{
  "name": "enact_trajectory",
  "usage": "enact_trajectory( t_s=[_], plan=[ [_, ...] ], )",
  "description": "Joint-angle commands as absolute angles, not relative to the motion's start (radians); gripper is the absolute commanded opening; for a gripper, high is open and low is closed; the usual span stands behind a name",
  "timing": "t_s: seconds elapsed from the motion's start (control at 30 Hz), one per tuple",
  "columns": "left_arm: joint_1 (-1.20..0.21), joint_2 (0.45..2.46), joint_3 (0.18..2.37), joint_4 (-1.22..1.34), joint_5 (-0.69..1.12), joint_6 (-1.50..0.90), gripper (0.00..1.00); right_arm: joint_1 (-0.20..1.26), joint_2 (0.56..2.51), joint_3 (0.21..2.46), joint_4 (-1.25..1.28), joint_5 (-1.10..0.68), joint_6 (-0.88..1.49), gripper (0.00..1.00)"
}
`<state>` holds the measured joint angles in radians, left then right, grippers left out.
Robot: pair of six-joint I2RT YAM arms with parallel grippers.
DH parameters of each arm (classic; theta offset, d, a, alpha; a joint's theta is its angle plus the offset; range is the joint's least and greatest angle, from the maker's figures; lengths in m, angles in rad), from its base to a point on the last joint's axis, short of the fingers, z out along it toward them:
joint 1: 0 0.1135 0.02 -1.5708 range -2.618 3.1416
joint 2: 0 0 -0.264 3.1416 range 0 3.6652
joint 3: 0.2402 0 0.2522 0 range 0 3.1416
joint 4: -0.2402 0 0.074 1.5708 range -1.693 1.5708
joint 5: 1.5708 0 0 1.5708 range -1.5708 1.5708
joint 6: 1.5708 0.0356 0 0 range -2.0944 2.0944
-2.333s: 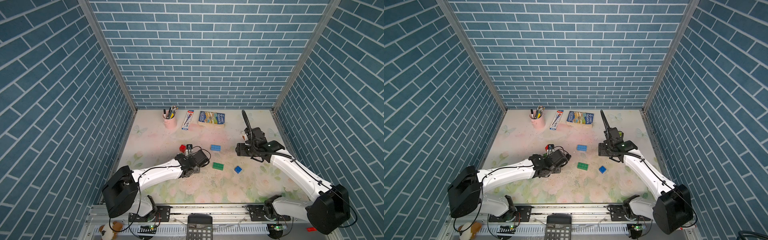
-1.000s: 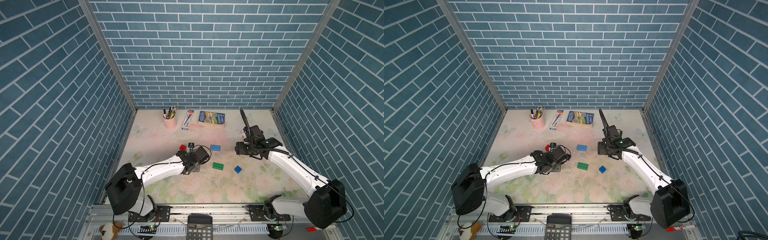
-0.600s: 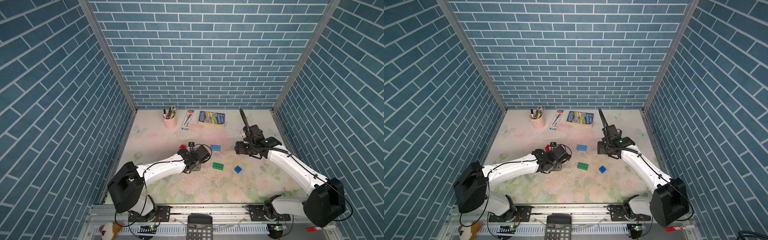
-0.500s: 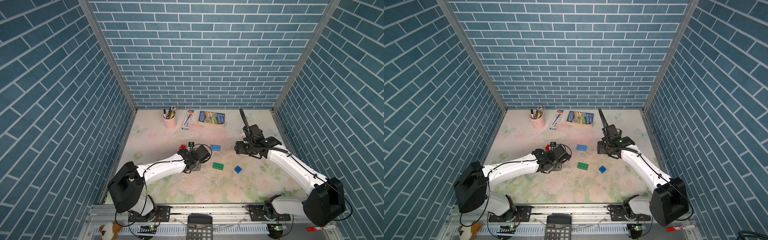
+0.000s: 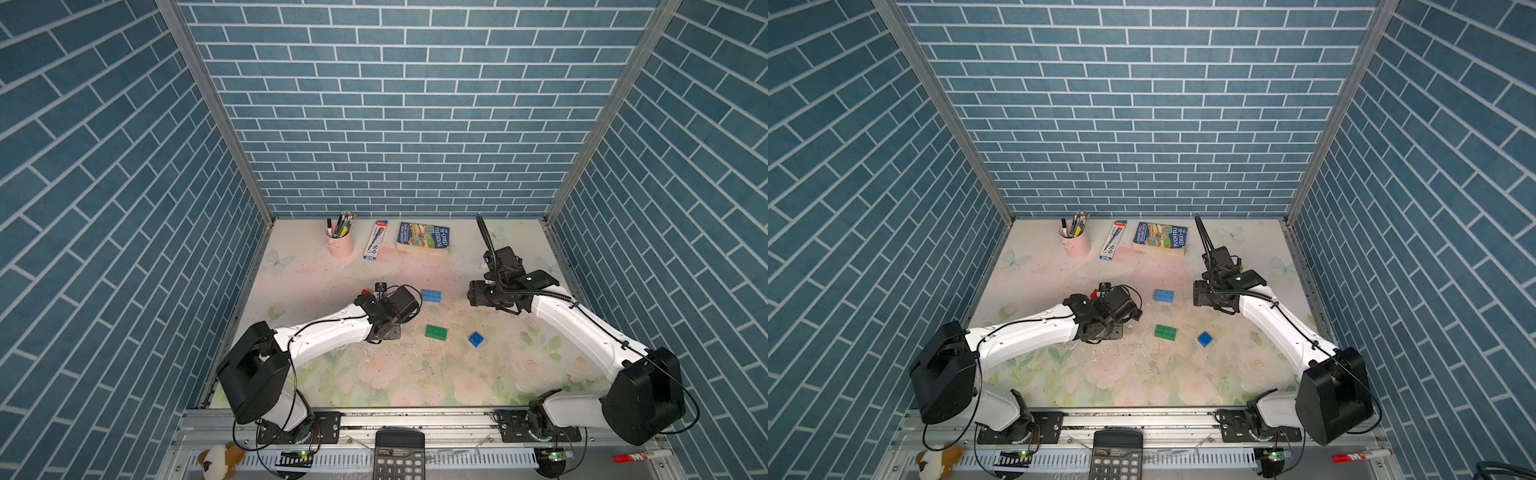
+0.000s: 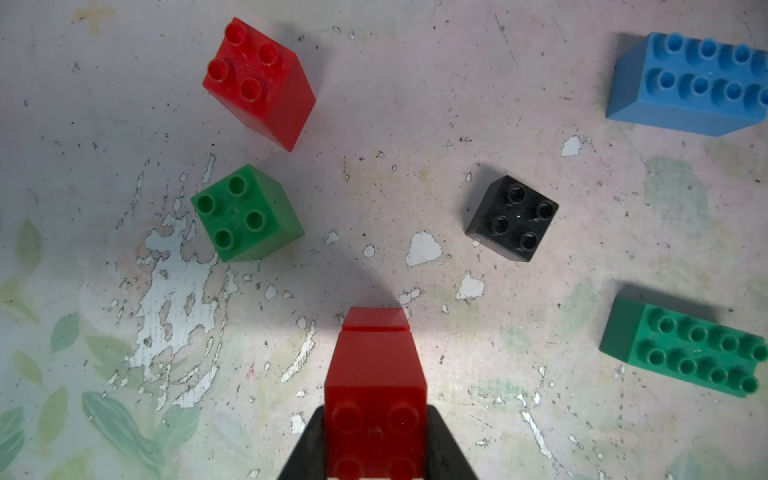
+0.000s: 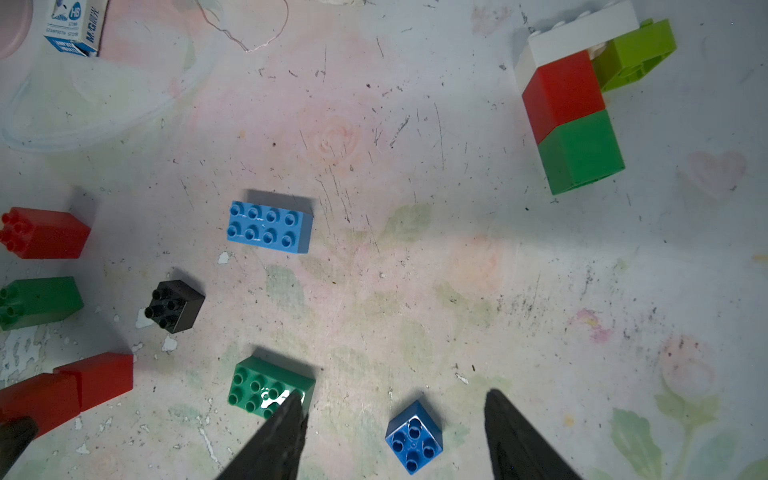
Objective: Assemble the letter r with lego
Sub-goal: Assemble the lego brick with the lego brick.
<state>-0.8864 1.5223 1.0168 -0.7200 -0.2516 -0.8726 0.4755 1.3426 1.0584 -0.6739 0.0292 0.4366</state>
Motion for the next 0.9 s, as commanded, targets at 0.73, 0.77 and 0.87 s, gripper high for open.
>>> enact_trajectory(
  t_s=[0.73,0.77,0.87],
  plan=[
    [-0.85,1.665,1.057,-0.839,-0.207,-0.887,0.07,0.455,1.389,1.132,-0.698,0.032,0.407,0.7],
    [-0.851,1.676,1.058,-0.837,-0.199,-0.887,0.06,0.453,1.391,1.132,-0.698,0.029,0.405,0.7],
    [-0.851,1.688,1.046,-0.813,-0.181,-0.89,0.05,0.448,1.402,1.139,-0.696,0.025,0.4,0.69]
  ],
)
